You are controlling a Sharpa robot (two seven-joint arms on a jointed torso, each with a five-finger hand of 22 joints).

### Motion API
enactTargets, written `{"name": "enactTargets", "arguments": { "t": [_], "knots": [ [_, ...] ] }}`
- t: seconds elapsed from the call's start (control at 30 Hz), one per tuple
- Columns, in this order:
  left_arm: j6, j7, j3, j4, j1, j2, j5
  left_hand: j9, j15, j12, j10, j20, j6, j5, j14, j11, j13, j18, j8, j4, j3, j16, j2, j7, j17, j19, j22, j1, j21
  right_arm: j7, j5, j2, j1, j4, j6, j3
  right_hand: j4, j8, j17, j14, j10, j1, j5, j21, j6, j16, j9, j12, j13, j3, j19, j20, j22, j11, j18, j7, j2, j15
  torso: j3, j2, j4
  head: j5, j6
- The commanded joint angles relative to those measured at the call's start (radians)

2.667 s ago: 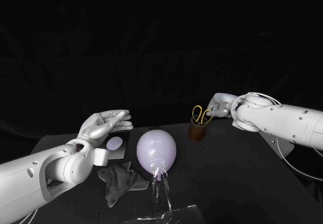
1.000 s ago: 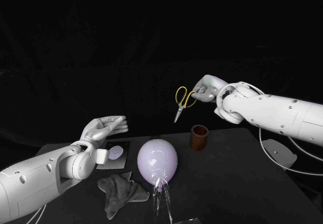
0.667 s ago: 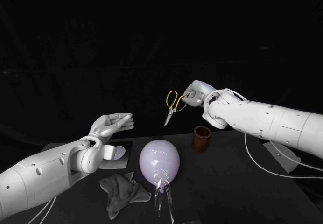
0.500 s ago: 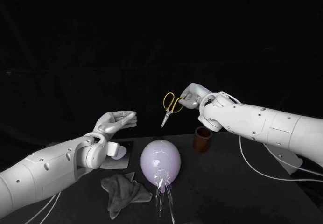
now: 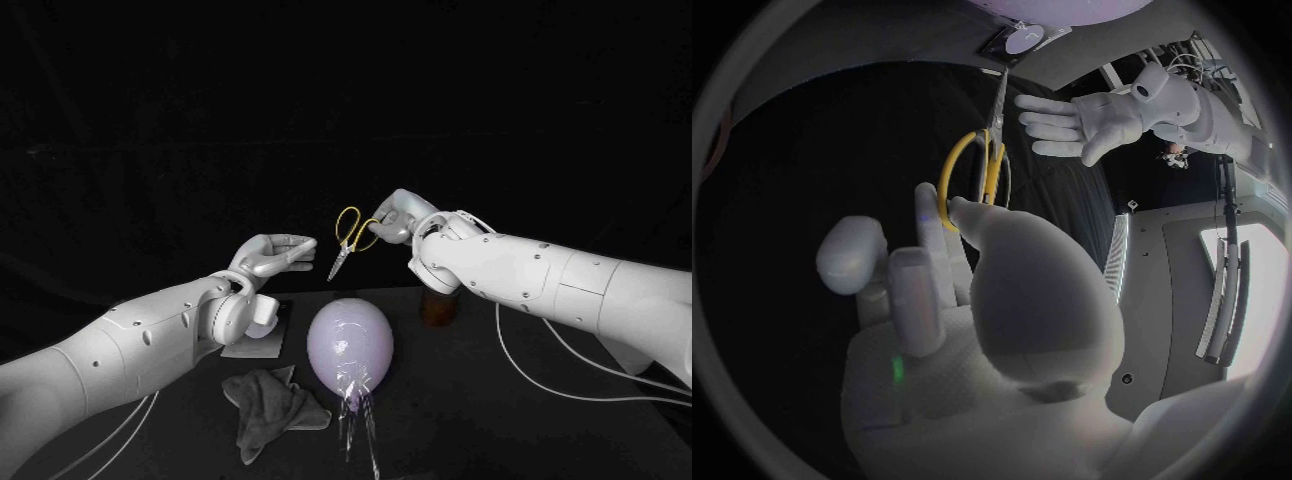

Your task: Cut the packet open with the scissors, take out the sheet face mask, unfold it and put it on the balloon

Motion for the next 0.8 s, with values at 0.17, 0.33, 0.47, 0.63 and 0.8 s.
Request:
{"name": "enactTargets", "arguments": {
  "t": [0.17,0.33,0.47,0.63,0.8],
  "knots": [
    [0.016,-0.124,0.001,-0.047,0.005,0.042,-0.070,0.001,0.000,0.003,0.012,0.001,0.007,0.004,0.011,-0.004,0.001,0.006,0.000,-0.002,-0.010,0.004,0.011,0.021,0.001,0.008,0.001,-0.001,0.007,0.038,0.064,0.019,-0.012,-0.004,-0.026,0.001,0.000,0.004,-0.002,0.044,0.024,-0.011,0.007,0.004,0.000,0.001,0.003,-0.002,0.000,0.008,0.007,0.002,0.002,-0.015,0.001,-0.003,0.002,-0.007,-0.0002,0.000,0.0012,0.007,0.000],
    [-0.008,-0.166,0.001,-0.073,0.006,0.064,-0.087,0.003,-0.003,0.005,0.021,0.000,0.012,0.004,0.021,-0.005,0.001,0.011,0.003,-0.001,-0.026,0.006,0.009,0.014,0.000,0.017,0.001,-0.005,0.010,0.046,0.082,0.028,-0.018,-0.009,-0.028,0.001,0.000,0.004,-0.002,0.044,0.024,-0.011,0.007,0.004,0.000,0.001,0.003,-0.002,0.000,0.008,0.007,0.002,0.002,-0.015,0.001,-0.003,0.002,-0.007,-0.0004,-0.001,-0.0007,0.007,0.000],
    [-0.046,-0.194,0.001,-0.070,0.006,0.069,-0.088,0.005,-0.007,0.007,0.032,0.001,0.018,0.004,0.033,-0.011,0.002,0.015,0.006,-0.004,-0.031,0.010,0.017,0.017,0.000,0.023,0.000,0.006,0.011,0.050,0.095,0.034,-0.021,-0.016,-0.029,0.001,-0.001,0.004,-0.005,0.044,0.024,-0.015,0.008,0.004,-0.001,0.000,0.004,-0.003,0.000,0.011,0.007,0.002,0.003,-0.015,0.001,-0.003,0.003,-0.007,-0.0004,-0.001,-0.0007,0.008,0.003],
    [-0.083,-0.210,0.001,-0.064,0.006,0.072,-0.083,0.008,-0.011,0.007,0.041,0.001,0.027,0.004,0.040,-0.017,0.001,0.016,0.011,-0.007,-0.035,0.012,0.024,0.026,-0.001,0.024,-0.001,0.019,0.010,0.058,0.108,0.040,-0.025,-0.017,-0.026,0.001,-0.003,0.004,-0.005,0.044,0.023,-0.016,0.009,0.004,-0.002,0.000,0.005,-0.003,0.000,0.013,0.007,0.002,0.003,-0.015,0.001,-0.003,0.002,-0.008,-0.0005,-0.001,0.0010,0.009,0.001],
    [-0.085,-0.204,0.001,-0.061,0.006,0.075,-0.082,0.009,-0.012,0.007,0.045,0.002,0.030,0.004,0.041,-0.017,0.001,0.015,0.012,-0.008,-0.037,0.011,0.028,0.023,-0.003,0.023,-0.002,0.030,0.008,0.066,0.114,0.046,-0.029,-0.013,-0.022,0.001,-0.005,0.004,-0.006,0.043,0.023,-0.017,0.010,0.005,-0.003,0.000,0.006,-0.003,0.000,0.015,0.008,0.002,0.004,-0.015,0.001,-0.003,0.001,-0.008,-0.0011,0.000,0.0005,0.008,0.001]
  ]
}}
